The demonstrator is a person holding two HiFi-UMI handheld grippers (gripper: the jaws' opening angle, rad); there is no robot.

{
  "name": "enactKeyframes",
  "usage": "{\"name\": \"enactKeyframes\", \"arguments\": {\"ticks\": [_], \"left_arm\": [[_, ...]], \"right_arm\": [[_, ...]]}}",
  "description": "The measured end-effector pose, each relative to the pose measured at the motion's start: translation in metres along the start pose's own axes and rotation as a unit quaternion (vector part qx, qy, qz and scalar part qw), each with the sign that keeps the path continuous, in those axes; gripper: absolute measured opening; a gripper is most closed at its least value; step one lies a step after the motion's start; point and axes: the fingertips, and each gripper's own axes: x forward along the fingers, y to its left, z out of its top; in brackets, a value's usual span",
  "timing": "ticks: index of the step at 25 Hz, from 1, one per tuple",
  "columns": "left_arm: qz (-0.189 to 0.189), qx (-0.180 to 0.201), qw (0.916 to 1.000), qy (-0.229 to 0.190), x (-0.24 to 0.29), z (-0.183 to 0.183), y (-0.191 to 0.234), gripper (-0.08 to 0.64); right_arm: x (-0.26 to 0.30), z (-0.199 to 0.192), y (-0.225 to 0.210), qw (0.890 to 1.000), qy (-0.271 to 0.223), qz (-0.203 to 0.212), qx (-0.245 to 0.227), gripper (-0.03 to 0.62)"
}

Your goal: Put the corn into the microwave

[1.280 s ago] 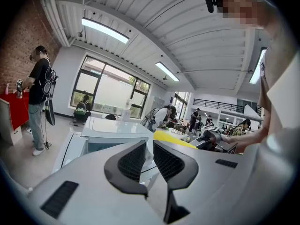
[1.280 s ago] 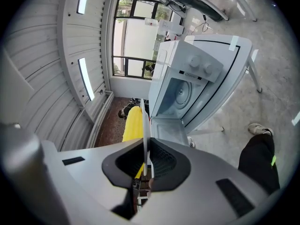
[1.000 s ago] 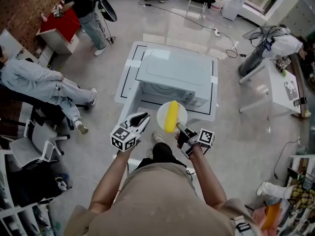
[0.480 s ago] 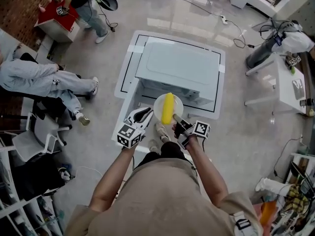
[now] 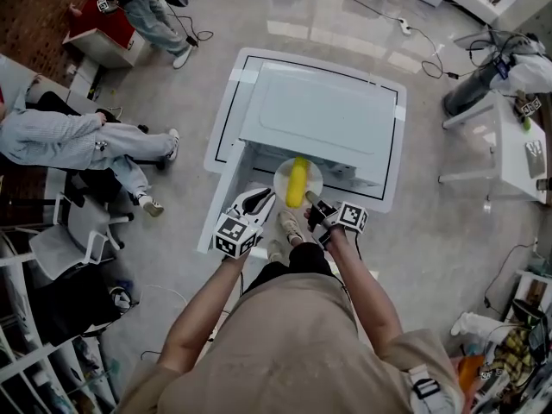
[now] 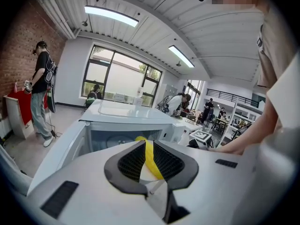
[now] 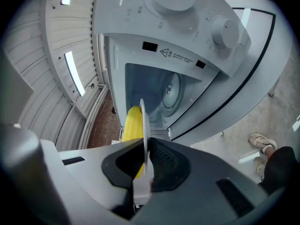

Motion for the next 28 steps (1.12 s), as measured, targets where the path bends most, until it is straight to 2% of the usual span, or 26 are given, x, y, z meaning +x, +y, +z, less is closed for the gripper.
{"name": "enactKeyframes", "arguments": {"ticks": [5, 18, 28], "left_arm": [[0.008, -0.002, 0.9999, 0.012, 0.012, -0.002, 0.005, 0.041], [0.035, -0.005, 0.9990, 0.026, 0.024, -0.001, 0.025, 0.041], [0.027, -0.006, 0.9991, 0.033, 0.046, 0.002, 0.024, 0.041]], "right_arm": [[0.014, 0.012, -0.019, 1.000, 0.001, -0.002, 0.004, 0.028], [0.052, 0.046, -0.054, 0.999, -0.035, 0.000, 0.016, 0.029], [0.070, 0.071, -0.066, 0.998, -0.057, -0.008, 0.021, 0.029]]}}
